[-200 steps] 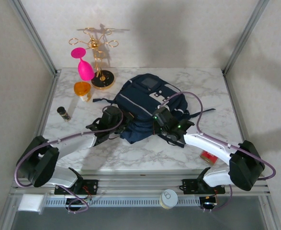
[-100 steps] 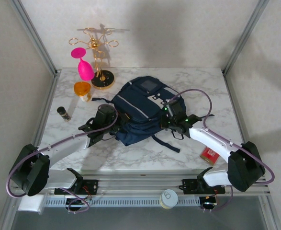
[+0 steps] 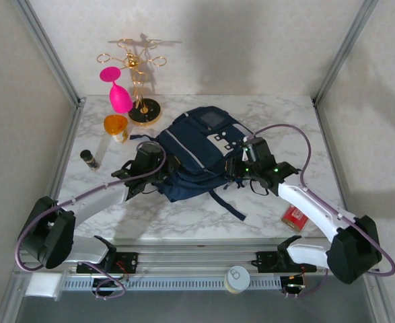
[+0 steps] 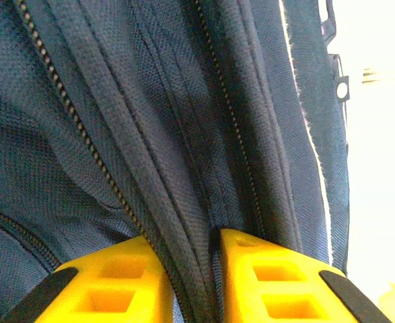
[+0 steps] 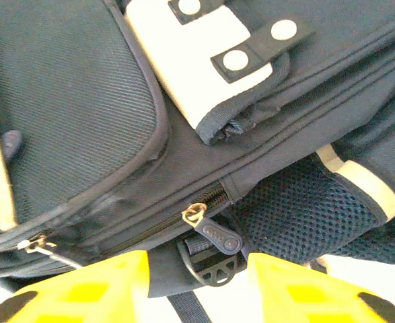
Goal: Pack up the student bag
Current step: Zip the student bag at the center of the table, then unzip the student bag at the center of the table.
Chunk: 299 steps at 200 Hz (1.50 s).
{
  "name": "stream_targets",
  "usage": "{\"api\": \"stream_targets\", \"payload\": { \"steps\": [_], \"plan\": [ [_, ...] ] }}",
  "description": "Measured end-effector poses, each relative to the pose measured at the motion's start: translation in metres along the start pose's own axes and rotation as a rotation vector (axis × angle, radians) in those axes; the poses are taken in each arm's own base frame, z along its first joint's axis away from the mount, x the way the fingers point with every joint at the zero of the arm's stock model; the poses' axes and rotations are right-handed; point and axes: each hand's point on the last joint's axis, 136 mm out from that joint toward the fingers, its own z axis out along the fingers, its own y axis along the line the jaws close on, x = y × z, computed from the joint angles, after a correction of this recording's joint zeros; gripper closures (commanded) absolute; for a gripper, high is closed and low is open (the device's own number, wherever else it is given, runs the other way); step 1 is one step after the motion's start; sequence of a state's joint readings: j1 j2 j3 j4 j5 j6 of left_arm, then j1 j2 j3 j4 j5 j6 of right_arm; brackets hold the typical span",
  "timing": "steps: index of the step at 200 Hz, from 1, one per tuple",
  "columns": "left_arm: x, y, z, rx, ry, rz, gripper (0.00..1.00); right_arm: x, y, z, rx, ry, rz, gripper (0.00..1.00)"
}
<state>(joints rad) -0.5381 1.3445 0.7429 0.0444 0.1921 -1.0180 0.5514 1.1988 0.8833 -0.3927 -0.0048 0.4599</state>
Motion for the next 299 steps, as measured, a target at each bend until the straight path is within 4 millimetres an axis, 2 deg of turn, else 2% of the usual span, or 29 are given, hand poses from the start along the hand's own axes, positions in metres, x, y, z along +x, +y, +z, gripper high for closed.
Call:
{"api": "stream_targets", "payload": {
  "steps": [24, 62, 76, 89, 116, 142, 191, 209, 224, 251, 270, 299],
  "plan": [
    [0.001, -0.004, -0.010, 0.012, -0.032, 0.011, 0.76, -0.002, 0.011, -0.005, -0.067, -0.008, 0.066, 0.44],
    [0.006, -0.006, -0.019, 0.003, -0.067, 0.017, 0.75, 0.006, 0.029, 0.020, -0.168, 0.069, 0.201, 0.38],
    [0.014, -0.004, -0.021, -0.001, -0.066, 0.020, 0.75, 0.008, 0.029, 0.028, -0.167, 0.087, 0.231, 0.38],
    [0.023, -0.004, -0.022, 0.003, -0.051, 0.020, 0.75, 0.007, 0.030, 0.037, -0.160, 0.102, 0.249, 0.42],
    [0.042, -0.016, -0.024, 0.034, -0.024, 0.025, 0.71, 0.000, 0.029, 0.055, -0.128, 0.112, 0.269, 0.45],
    [0.056, -0.023, -0.025, 0.049, 0.000, 0.045, 0.70, -0.004, 0.029, 0.063, -0.123, 0.110, 0.268, 0.46],
    [0.044, -0.038, -0.026, 0.059, -0.056, 0.046, 0.67, -0.019, 0.027, 0.074, -0.114, 0.080, 0.247, 0.51],
    [0.038, -0.037, -0.026, 0.048, -0.076, 0.046, 0.66, -0.023, 0.024, 0.079, -0.113, 0.077, 0.248, 0.53],
    [0.035, -0.033, -0.023, 0.033, -0.087, 0.044, 0.66, -0.026, 0.023, 0.085, -0.114, 0.079, 0.247, 0.59],
    [0.029, -0.022, -0.016, -0.006, -0.102, 0.035, 0.66, -0.025, 0.027, 0.090, -0.142, 0.093, 0.239, 0.64],
    [0.025, -0.017, -0.012, -0.021, -0.110, 0.031, 0.66, -0.026, 0.031, 0.089, -0.168, 0.094, 0.240, 0.76],
    [0.015, -0.007, -0.002, -0.054, -0.127, 0.026, 0.67, -0.027, 0.033, 0.085, -0.199, 0.088, 0.257, 0.88]
  ]
}}
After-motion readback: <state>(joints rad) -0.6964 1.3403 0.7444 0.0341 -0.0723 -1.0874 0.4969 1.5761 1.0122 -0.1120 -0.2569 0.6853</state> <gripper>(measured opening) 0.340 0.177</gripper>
